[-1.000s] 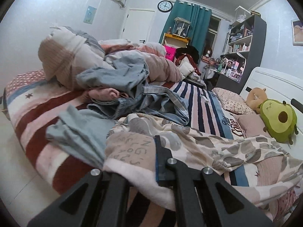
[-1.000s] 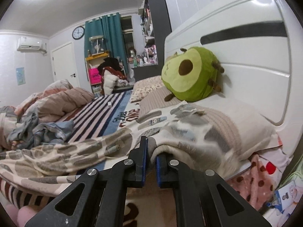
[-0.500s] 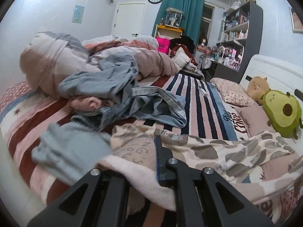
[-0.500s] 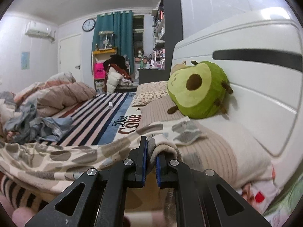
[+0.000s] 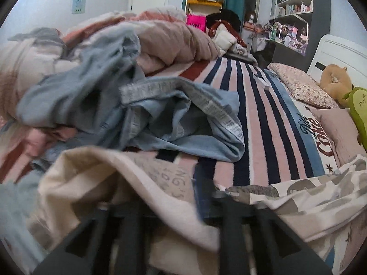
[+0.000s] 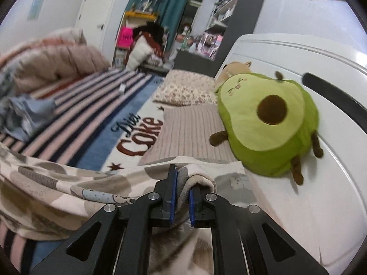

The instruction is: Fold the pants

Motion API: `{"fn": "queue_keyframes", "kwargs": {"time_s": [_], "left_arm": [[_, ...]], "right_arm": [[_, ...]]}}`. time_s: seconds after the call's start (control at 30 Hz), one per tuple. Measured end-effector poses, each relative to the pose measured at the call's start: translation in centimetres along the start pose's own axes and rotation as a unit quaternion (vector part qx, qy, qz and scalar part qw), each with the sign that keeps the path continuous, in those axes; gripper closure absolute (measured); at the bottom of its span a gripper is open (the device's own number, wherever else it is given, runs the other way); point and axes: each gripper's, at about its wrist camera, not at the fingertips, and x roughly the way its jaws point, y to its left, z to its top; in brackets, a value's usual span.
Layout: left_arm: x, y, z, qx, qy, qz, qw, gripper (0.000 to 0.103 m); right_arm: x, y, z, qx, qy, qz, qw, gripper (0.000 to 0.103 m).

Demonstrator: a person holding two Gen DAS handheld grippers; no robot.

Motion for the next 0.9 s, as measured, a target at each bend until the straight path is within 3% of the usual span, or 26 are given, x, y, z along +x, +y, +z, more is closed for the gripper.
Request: {"fn": "queue_keyframes", "kwargs": {"time_s": [0.03, 0.07, 0.1, 0.17, 0.3, 0.33, 0.37, 0.43, 0.6, 0.67, 0.73, 0.8, 0.9], "left_arm": [[0.4, 0.0, -0.1, -0.006, 0.001, -0.012, 0.9999, 0.04], [0.5, -0.1, -0.3, -0.011, 0.0, -0.024, 0.9997, 0.03], [0.4, -0.2, -0.5, -0.012, -0.004, -0.034, 0.9993, 0.029], [-0.6, -0.6, -0.5, -0.004, -0.017, -0.034, 0.9993, 0.025], [-3.9, -0.9, 0.0, 0.007, -0.058, -0.031, 0.9978, 0.016], [-4.8, -0.9, 0.2, 0.011, -0.067, -0.023, 0.9974, 0.016], [-5.3, -0.9, 0.3, 0.014, -0.072, -0.02, 0.9971, 0.016], [-6.4, -0.8, 0.7, 0.022, -0.081, -0.013, 0.9964, 0.013], [-6.6, -0.5, 1.1, 0.033, -0.085, 0.034, 0.9953, 0.011], [-6.4, -0.1, 1.2, 0.035, -0.072, 0.02, 0.9966, 0.002], [-6.6, 0.1, 1.2, 0.034, -0.068, 0.032, 0.9966, 0.002], [-7.7, -0.1, 0.9, 0.043, -0.079, 0.021, 0.9957, 0.002], [-9.0, -0.6, 0.4, 0.052, -0.085, -0.01, 0.995, 0.001]], "right_arm": [[1.2, 0.4, -0.3, -0.003, 0.011, 0.005, 1.0, 0.095], [2.0, 0.7, -0.6, -0.005, 0.022, 0.012, 1.0, 0.088], [2.7, 0.9, -1.0, -0.005, 0.031, 0.026, 0.999, 0.083], [3.3, 1.5, -2.2, -0.01, 0.045, 0.041, 0.998, 0.059], [0.6, 1.8, -3.4, -0.027, 0.016, 0.024, 0.999, 0.054], [-0.4, 1.5, -3.4, -0.019, 0.011, 0.026, 0.999, 0.047], [-1.6, 1.1, -3.6, -0.006, 0.005, 0.028, 1.0, 0.032], [-3.8, 0.6, -4.0, 0.005, -0.012, 0.036, 0.999, 0.022], [-6.0, 2.1, -5.5, -0.027, -0.001, 0.075, 0.997, 0.024], [-5.7, 3.2, -6.4, -0.045, 0.011, 0.101, 0.994, 0.027], [-5.1, 4.1, -7.1, -0.063, 0.02, 0.12, 0.991, 0.034], [-3.9, 5.1, -7.8, -0.073, 0.047, 0.141, 0.986, 0.037], [-2.1, 5.8, -8.6, -0.088, 0.072, 0.116, 0.987, 0.036]]}}
